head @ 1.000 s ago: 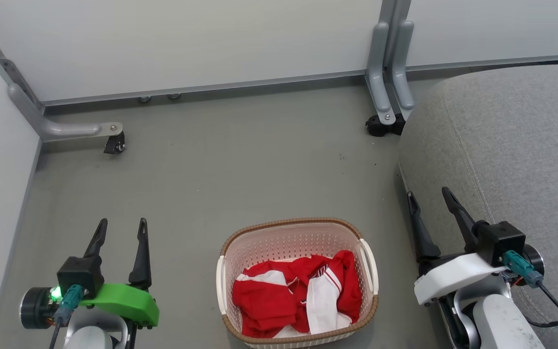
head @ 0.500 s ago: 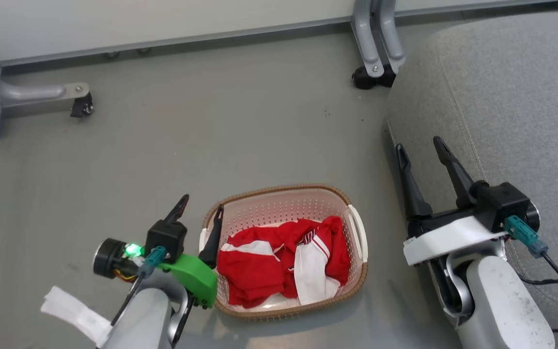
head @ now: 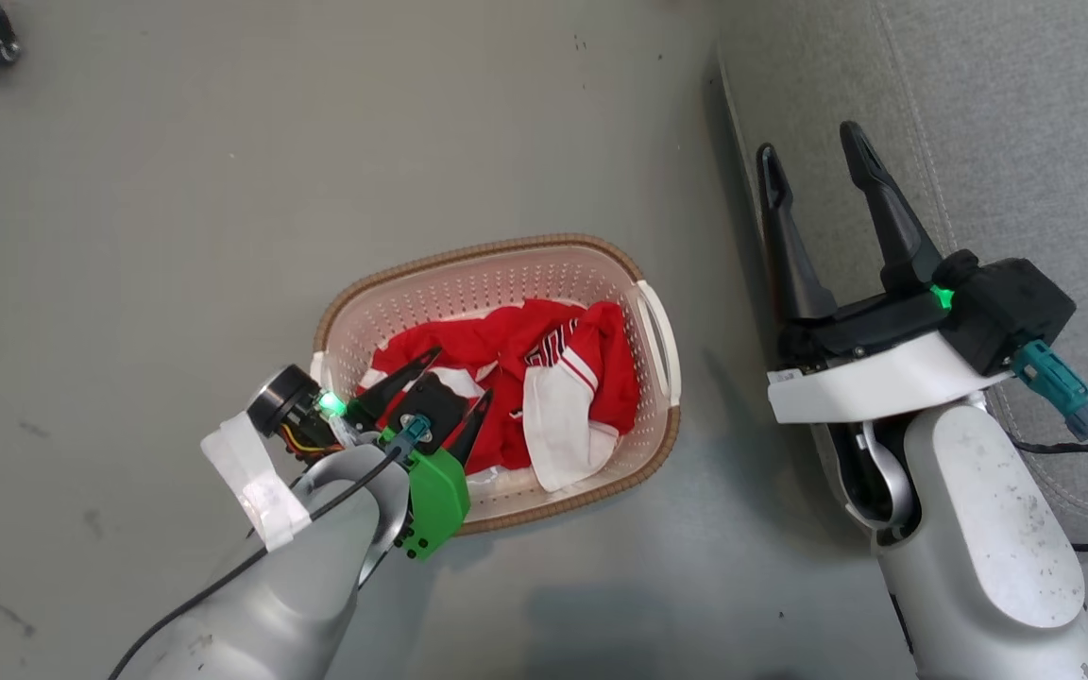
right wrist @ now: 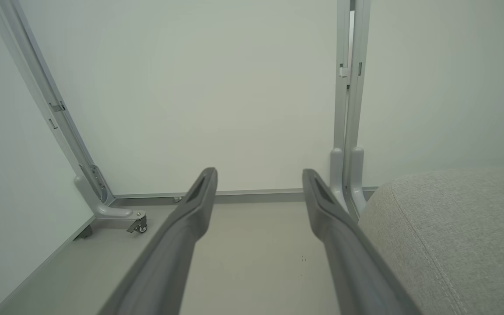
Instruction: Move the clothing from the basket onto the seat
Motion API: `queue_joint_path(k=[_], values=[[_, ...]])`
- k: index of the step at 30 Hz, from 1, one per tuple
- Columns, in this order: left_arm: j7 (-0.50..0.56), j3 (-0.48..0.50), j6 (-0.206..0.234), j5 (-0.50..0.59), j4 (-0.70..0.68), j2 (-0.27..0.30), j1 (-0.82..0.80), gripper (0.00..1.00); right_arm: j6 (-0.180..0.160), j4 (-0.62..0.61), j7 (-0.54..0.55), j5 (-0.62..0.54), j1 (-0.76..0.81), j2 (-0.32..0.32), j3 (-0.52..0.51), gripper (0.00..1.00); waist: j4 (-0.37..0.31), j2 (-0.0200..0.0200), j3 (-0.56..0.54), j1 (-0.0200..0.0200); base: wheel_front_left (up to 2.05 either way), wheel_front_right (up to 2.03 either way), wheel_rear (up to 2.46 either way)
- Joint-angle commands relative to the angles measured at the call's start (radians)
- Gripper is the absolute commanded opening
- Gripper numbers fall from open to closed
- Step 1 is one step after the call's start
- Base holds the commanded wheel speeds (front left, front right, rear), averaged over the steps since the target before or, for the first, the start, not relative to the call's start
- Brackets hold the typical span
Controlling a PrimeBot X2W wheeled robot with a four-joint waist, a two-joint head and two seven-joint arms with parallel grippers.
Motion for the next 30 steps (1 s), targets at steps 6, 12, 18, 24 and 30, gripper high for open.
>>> queue_joint_path(k=[6,12,18,24,30], values=[[0.042,-0.110,0.001,0.002,0.127,0.028,-0.148,1.00,0.000,-0.033,-0.011,0.031,-0.065,0.000,0.009,1.00,-0.101,0.0000,0.257,-0.0001,0.00,0.00,0.00],[0.085,-0.185,0.001,0.002,0.215,0.046,-0.245,1.00,0.000,-0.071,-0.012,0.069,-0.102,0.001,0.016,1.00,-0.137,0.0000,0.354,-0.0001,0.00,0.00,0.00],[0.132,-0.230,0.001,0.000,0.270,0.077,-0.319,1.00,0.000,-0.091,-0.013,0.107,-0.117,0.001,0.031,1.00,-0.170,0.0000,0.419,-0.0001,0.00,0.00,0.00],[0.201,-0.270,0.001,0.019,0.298,0.108,-0.375,1.00,0.000,-0.096,-0.013,0.139,-0.121,0.001,0.046,1.00,-0.194,0.0000,0.457,-0.0001,0.00,0.00,0.00],[0.258,-0.307,0.033,0.048,0.312,0.127,-0.418,1.00,0.000,-0.098,-0.013,0.164,-0.122,0.001,0.061,1.00,-0.213,0.0000,0.491,-0.0001,0.00,0.00,0.00]])
